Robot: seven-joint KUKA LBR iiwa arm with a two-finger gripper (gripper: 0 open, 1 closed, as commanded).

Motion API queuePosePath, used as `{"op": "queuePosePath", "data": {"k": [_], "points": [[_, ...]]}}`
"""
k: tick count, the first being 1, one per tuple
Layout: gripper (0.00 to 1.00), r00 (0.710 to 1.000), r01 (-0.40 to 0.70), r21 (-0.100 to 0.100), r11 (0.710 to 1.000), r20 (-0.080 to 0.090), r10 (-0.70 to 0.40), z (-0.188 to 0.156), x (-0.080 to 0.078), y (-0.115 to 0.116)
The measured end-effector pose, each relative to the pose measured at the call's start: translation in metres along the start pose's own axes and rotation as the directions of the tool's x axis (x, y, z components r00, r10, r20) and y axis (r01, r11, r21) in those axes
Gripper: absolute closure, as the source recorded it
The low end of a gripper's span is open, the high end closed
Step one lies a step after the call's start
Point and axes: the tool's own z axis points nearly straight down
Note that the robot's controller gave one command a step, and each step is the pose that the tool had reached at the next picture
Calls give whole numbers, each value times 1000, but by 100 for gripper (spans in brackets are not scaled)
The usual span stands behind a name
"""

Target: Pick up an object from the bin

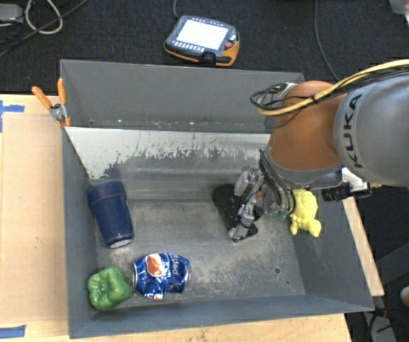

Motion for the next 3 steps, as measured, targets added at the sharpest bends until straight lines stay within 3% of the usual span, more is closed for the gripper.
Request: {"op": "queuePosePath", "data": {"k": [1,2,3], "points": [[0,985,171,-4,985,-19,-171,67,-17,12],[0,1000,15,-2,1000,-3,-15,-27,12,2],[0,982,186,-3,983,-33,-186,63,-2,-25]]}}
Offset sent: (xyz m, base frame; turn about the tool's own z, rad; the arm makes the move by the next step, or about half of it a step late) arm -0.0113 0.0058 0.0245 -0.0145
